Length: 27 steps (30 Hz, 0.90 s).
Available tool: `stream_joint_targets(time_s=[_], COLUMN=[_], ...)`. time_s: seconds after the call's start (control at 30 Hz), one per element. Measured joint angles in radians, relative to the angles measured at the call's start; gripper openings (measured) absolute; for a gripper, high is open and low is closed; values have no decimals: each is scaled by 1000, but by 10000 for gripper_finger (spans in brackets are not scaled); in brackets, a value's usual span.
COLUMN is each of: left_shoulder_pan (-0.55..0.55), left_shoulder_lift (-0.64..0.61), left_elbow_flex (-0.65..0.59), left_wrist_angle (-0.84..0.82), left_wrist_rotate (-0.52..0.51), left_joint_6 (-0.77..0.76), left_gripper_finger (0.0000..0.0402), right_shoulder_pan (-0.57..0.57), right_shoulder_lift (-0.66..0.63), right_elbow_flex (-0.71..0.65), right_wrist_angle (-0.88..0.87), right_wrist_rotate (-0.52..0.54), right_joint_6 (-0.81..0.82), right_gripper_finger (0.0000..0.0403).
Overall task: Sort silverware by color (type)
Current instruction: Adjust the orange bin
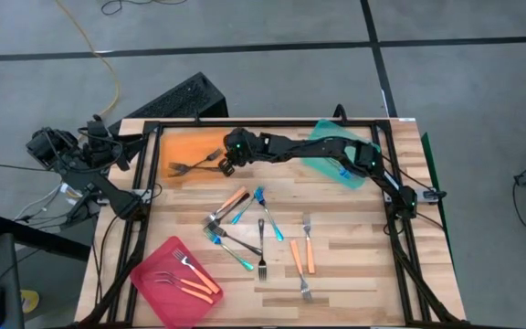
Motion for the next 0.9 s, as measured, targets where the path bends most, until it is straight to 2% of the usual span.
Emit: stream_joint_targets(time_s=[0.17,0.47,0.67,0.9], left_shoulder_pan=[0,0,0,0], left_shoulder_lift=[0,0,0,0], left_elbow_flex=[0,0,0,0], left_wrist_angle=[0,0,0,0], left_wrist_rotate=[0,1,-2,-3], left_joint_6=[0,8,23,31], left_gripper_finger=[197,197,197,197], right_shoulder_pan=[18,31,74,124], right_shoulder_lift=[12,-17,-22,-23], right_elbow_flex=[0,0,2,2], right_wrist_angle=[-44,-167,-240,-253], right_wrist_rotate=[65,-4,-3,21], right_joint_6=[49,38,-114,-186], right_gripper_finger=[15,16,16,16])
